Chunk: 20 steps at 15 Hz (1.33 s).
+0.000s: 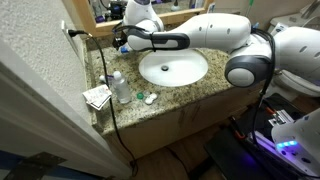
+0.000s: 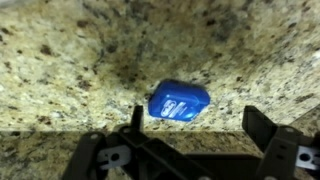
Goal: Pick up the blue object and put it on right
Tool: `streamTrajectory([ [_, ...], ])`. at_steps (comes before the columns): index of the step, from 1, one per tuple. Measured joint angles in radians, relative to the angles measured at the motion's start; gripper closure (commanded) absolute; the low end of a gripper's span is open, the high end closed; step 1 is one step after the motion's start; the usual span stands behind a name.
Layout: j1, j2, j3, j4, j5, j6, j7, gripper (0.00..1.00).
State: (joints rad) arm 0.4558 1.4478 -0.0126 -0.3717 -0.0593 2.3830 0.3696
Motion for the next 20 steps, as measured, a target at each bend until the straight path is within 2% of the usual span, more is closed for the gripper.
streamTrajectory([
  [3,0.005,0.003,-0.005,0.0,0.0,0.0,0.044,0.0],
  [11,0.028,0.004,-0.058,0.001,-0.012,0.0,0.28,0.0],
  [15,0.029,0.003,-0.06,0.001,-0.011,-0.006,0.292,0.0],
  [20,0.011,0.0,-0.058,0.004,-0.006,-0.068,0.328,0.0],
])
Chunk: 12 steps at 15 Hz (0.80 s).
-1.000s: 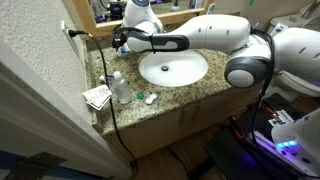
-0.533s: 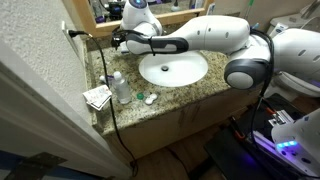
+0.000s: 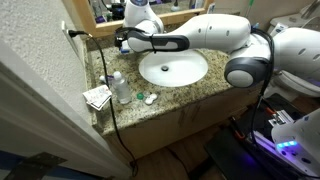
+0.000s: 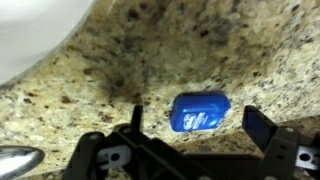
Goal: Pick up the blue object and put it on right
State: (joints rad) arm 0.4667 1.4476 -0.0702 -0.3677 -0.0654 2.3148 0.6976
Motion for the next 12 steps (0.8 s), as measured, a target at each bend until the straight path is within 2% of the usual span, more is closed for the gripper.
streamTrajectory([
  [6,-0.013,-0.003,0.003,0.003,0.001,-0.058,0.037,0.0],
  [12,-0.013,-0.03,0.004,0.005,0.0,-0.201,0.073,0.0],
])
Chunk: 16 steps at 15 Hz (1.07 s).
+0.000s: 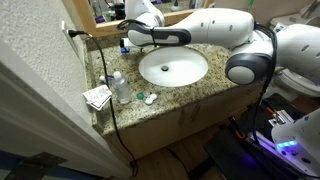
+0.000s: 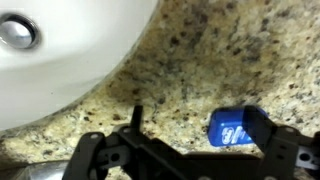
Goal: Pick up the blue object and put it on right
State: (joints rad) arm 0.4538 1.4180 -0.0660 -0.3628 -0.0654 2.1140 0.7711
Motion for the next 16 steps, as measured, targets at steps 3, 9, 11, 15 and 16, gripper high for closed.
streamTrajectory([
  [3,0.0,-0.01,0.0,0.0,0.0,-0.051,0.023,0.0],
  [9,-0.053,0.006,-0.015,-0.002,-0.013,0.012,0.061,0.0],
  [11,-0.059,0.007,-0.019,-0.002,-0.013,0.016,0.064,0.0],
  [15,-0.057,0.008,-0.02,-0.002,-0.017,0.034,0.066,0.0],
  [16,-0.056,0.008,-0.022,-0.003,-0.023,0.057,0.066,0.0],
])
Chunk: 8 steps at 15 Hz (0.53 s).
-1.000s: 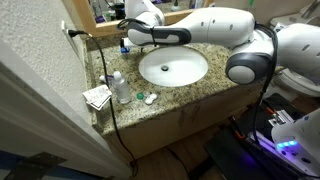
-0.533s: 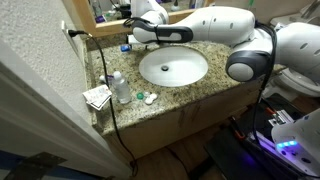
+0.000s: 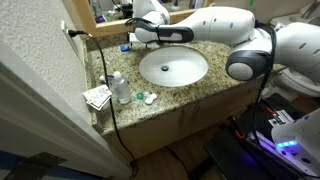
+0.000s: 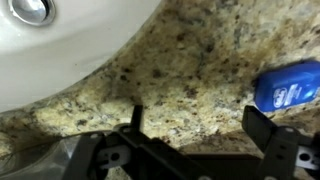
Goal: Pick up the blue object and put it on right
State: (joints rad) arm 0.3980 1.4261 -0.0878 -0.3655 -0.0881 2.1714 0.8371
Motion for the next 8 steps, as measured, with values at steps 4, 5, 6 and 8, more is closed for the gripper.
streamTrajectory([
  [4,0.012,0.007,-0.011,-0.001,-0.02,0.091,0.001,0.0],
  [5,0.016,0.01,-0.011,-0.001,-0.02,0.1,0.001,0.0],
  [6,0.019,0.012,-0.011,-0.001,-0.02,0.104,0.001,0.0],
  [8,0.021,0.014,-0.011,-0.001,-0.02,0.107,0.001,0.0],
])
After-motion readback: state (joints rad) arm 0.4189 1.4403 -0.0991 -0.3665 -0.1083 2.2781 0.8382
